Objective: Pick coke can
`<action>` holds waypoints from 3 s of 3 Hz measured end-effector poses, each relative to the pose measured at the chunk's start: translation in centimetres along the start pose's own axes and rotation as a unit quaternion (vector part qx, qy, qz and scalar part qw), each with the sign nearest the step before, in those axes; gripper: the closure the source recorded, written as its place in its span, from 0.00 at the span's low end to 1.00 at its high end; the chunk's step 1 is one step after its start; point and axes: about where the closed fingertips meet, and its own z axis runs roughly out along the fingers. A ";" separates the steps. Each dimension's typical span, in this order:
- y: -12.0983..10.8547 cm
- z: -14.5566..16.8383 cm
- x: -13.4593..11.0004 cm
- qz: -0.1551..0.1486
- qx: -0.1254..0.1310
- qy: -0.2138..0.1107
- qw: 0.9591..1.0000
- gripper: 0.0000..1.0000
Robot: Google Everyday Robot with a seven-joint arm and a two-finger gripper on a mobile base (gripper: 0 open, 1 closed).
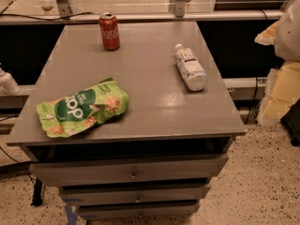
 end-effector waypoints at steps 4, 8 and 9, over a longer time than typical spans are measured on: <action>-0.9 5.2 -3.1 0.066 -0.047 -0.141 0.987 0.00; -5.5 8.9 -13.3 0.085 -0.087 -0.344 0.931 0.00; -7.2 10.8 -15.6 0.053 -0.072 -0.354 0.931 0.00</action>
Offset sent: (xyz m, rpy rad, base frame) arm -0.0024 -0.0001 -0.0085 0.0495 0.0248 -0.0240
